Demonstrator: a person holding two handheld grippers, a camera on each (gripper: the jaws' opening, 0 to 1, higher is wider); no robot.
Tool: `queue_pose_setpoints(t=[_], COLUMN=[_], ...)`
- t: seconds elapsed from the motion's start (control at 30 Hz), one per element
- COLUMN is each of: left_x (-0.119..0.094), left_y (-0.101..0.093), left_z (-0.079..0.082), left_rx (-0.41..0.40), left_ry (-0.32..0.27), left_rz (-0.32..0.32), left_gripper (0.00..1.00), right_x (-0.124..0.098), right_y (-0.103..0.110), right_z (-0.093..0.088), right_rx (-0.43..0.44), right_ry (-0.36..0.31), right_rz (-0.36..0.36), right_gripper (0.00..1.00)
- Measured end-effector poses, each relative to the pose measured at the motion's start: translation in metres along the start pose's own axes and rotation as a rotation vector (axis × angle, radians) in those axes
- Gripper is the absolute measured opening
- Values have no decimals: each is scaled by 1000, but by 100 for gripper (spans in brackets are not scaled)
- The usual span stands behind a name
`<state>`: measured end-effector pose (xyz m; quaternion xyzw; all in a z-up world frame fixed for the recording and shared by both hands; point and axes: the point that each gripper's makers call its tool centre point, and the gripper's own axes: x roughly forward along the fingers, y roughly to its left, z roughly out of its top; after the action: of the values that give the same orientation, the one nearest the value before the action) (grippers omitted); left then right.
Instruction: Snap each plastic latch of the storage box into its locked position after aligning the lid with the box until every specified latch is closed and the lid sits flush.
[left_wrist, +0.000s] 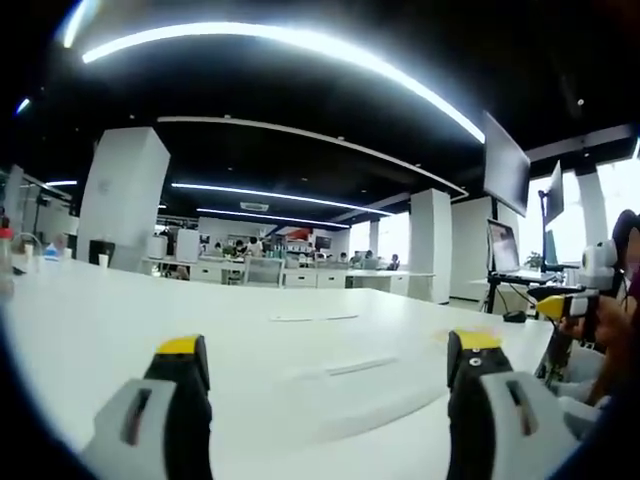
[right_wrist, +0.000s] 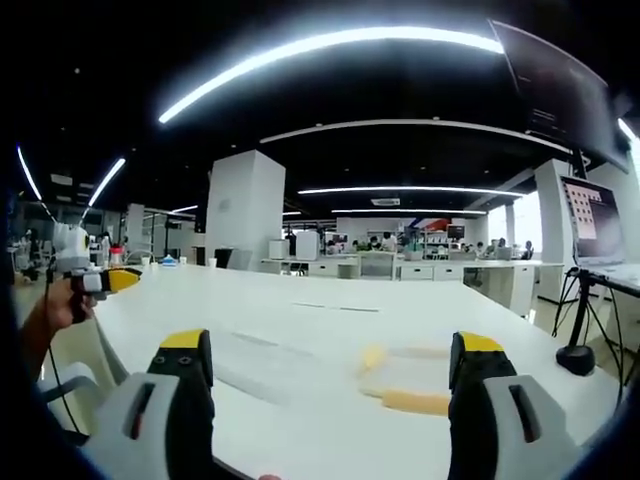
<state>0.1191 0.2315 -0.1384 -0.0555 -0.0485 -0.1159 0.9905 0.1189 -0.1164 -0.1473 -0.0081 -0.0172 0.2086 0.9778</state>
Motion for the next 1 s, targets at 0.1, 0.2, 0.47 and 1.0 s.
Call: queue_pose_setpoints(t=[0.1,0.2,0.47,1.0], left_x=[0,-2,-9,-14], left_y=[0,1,12,18], left_z=[0,0,2,-1], left_rx=[-5,2,20,9], left_ry=[2,4,5,12], left_rz=[0,7,54,85], left_gripper=[99,99,99,99], right_x=[0,2,8,7], right_y=[0,1,2,-4], right_z=[2,3,8,6], right_rx=[-1,-6,-12,-13], right_ry=[-5,-5,-9,-6], right_rz=[-2,3,12,11], right_gripper=[100,100,99,99])
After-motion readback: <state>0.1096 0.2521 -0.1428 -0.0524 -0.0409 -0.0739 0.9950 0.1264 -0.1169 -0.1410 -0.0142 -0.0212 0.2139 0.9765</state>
